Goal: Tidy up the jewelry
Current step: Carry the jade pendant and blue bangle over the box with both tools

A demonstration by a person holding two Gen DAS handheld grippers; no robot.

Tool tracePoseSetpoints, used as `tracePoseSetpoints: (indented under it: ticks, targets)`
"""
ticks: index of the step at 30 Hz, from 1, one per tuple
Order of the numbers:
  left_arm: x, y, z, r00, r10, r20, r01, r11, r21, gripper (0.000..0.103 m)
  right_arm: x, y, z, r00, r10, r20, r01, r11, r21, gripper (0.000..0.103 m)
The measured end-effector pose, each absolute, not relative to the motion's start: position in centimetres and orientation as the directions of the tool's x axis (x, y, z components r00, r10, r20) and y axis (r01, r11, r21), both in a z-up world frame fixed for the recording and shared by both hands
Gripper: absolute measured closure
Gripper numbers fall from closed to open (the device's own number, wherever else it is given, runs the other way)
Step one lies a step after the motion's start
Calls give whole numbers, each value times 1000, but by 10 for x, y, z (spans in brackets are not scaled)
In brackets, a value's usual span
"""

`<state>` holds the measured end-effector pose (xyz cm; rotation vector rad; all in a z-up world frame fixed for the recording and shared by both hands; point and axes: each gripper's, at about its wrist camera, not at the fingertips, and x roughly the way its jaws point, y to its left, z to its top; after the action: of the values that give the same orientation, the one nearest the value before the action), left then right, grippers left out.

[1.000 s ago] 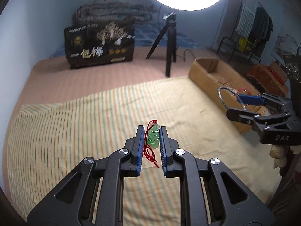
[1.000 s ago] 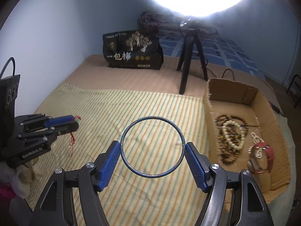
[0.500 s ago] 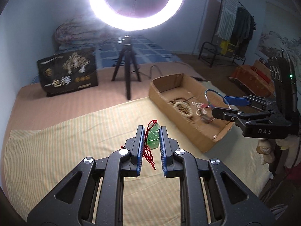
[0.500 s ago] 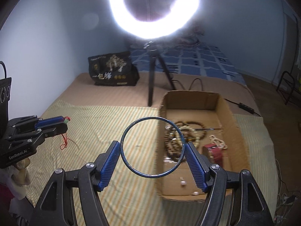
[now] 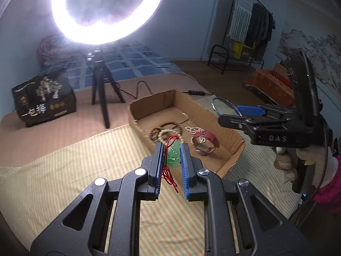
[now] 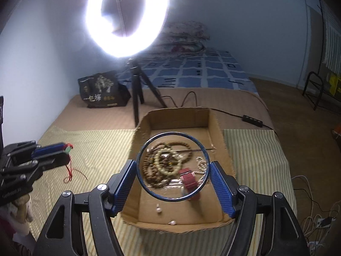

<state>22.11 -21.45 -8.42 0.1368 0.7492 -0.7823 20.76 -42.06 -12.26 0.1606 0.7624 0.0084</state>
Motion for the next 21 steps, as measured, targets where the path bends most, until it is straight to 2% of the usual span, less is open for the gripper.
tracePoseSetpoints:
  ticks: [6, 21]
  targets:
    - [226, -244, -96, 448, -594, -668, 698, 699, -154, 89, 221, -446, -132, 721, 72, -689, 88, 977, 194, 31]
    - [233, -285, -129, 407, -585, -702, 722, 677, -145, 89, 268, -458, -155, 691, 64, -720, 90, 981, 173, 31]
